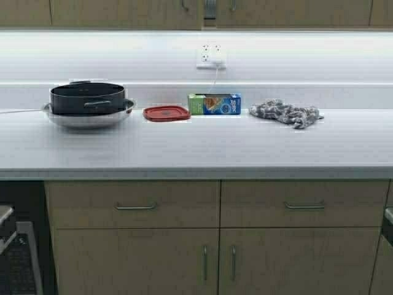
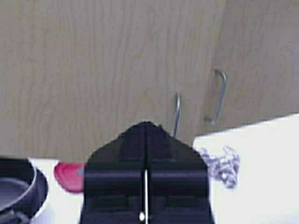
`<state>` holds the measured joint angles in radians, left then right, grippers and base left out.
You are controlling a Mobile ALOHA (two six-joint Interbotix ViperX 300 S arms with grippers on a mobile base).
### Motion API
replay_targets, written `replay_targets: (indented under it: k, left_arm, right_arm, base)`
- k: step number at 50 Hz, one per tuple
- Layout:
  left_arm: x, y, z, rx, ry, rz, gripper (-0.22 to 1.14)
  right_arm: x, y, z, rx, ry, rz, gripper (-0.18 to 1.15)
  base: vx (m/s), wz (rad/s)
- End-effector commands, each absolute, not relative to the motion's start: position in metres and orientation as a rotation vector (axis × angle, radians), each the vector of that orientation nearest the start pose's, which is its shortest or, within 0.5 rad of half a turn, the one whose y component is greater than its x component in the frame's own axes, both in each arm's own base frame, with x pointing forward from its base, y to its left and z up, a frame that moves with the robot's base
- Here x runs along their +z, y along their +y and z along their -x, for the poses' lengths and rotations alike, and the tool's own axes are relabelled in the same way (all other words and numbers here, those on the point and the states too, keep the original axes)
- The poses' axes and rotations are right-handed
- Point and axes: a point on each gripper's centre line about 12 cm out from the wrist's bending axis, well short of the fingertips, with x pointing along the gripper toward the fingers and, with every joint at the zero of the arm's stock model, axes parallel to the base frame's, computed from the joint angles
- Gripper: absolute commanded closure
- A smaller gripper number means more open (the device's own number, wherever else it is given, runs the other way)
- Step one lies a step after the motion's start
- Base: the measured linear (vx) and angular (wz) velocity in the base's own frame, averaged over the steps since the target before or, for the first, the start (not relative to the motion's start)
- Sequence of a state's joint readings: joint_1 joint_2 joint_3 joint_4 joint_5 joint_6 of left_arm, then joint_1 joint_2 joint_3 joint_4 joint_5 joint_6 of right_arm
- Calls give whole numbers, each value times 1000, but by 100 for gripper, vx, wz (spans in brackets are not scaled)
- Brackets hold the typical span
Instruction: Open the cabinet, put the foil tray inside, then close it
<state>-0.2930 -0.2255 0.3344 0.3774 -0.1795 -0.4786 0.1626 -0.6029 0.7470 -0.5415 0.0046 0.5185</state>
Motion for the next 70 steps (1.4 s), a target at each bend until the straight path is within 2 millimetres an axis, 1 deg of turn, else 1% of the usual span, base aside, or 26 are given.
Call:
replay_targets:
  k: [1,4,8,16,20,28,39,46,51,56,65,70]
  left_arm:
    - [408,-116,-359,-367,-55,119,87]
    - [402,-114,-349,-369,-50,121,87]
    - [395,-111,-341,-367,-34,111,87]
    - [381,-111,-338,-367,-6,104,87]
    - [376,-111,-339,-366,7,102,87]
    - [373,-112,-344,-365,17,101,87]
    - [367,-115,-352,-371,25,101,87]
    - [365,-117,-356,-376,24,107,87]
    - [363,-120,-359,-387,12,111,87]
    - [359,-121,-362,-389,17,111,87]
    - [353,-122,-365,-391,29,115,87]
    - [349,-122,-364,-391,40,114,87]
  right_arm:
    - [350,47,-285,164,134,30,91]
    - [350,47,-284,164,133,28,91]
    - [350,47,-284,167,130,29,91]
    - [350,48,-287,170,129,33,91]
    - [350,49,-289,171,131,37,91]
    - [347,50,-296,173,146,36,91]
    - [341,51,-301,174,162,28,91]
    - [342,52,-302,179,154,27,91]
    - [348,52,-303,181,139,27,91]
    - [349,52,-303,180,136,22,91]
    - [355,54,-312,181,130,26,91]
    - [351,54,-312,180,138,24,91]
  base:
    - [2,0]
    - [2,1]
    - [1,0]
    - [0,0]
    - [1,0]
    - [2,2]
    - [6,2]
    - [12,1]
    - [12,1]
    - [11,2]
    - [13,0]
    - [12,1]
